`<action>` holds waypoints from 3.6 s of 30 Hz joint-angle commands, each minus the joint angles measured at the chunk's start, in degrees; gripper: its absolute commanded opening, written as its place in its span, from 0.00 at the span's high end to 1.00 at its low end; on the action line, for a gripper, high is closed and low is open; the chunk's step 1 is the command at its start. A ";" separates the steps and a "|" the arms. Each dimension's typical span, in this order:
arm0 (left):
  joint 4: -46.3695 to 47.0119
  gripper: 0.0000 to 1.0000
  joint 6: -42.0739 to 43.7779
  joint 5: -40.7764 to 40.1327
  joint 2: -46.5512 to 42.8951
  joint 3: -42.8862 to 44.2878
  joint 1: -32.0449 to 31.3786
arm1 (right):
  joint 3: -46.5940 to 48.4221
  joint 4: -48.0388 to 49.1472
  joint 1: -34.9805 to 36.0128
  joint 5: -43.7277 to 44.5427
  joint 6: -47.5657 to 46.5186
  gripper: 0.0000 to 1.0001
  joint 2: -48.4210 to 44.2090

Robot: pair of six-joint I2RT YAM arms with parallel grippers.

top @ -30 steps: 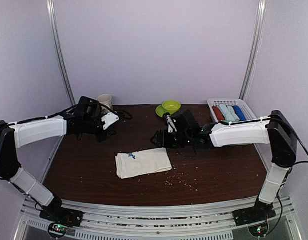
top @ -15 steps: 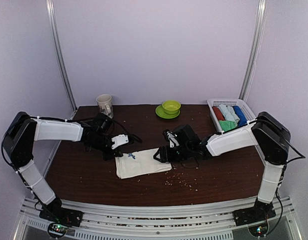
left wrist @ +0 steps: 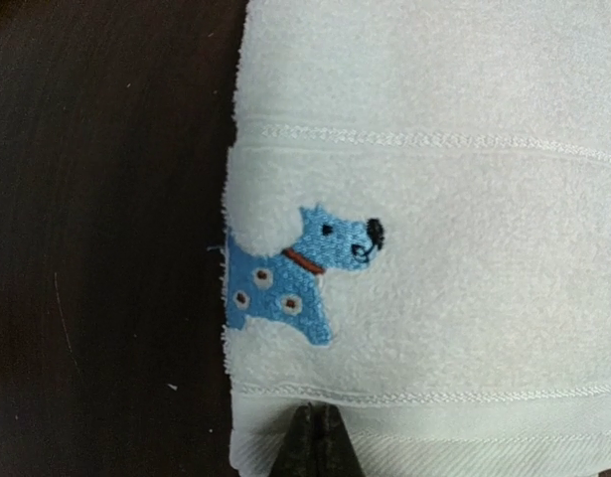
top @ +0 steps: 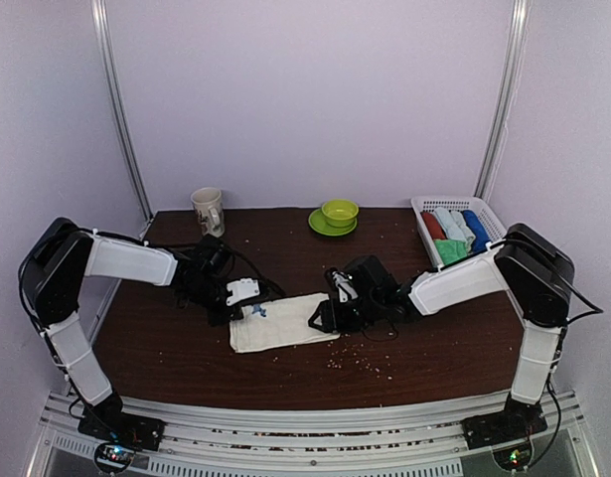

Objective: Roll the towels
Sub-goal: Fold the towel at the center of the board, then rotate the towel at the center of the board.

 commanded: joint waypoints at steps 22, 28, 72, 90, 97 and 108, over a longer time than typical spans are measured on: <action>-4.61 0.02 7.17 4.65 -17.44 -5.33 -3.33 | 20.32 -29.05 0.05 36.25 -17.02 0.00 -2.60; -4.71 0.02 8.98 5.56 -16.21 -7.73 -8.06 | 28.72 -31.07 0.29 37.17 -21.40 0.00 5.97; 11.97 0.02 4.60 -10.70 -24.48 -18.48 -6.02 | 11.07 -46.45 18.23 31.99 -10.44 0.00 -5.00; 12.74 0.02 3.47 -4.88 -32.24 -19.17 8.87 | 50.44 -42.82 11.92 38.10 -22.80 0.00 20.21; 13.74 0.02 3.06 -5.01 -33.73 -20.16 8.96 | 58.58 -44.57 10.21 36.76 -23.51 0.00 28.75; 13.84 0.02 3.75 -5.11 -33.42 -19.74 8.97 | 54.03 -45.58 6.91 42.39 -21.74 0.00 30.61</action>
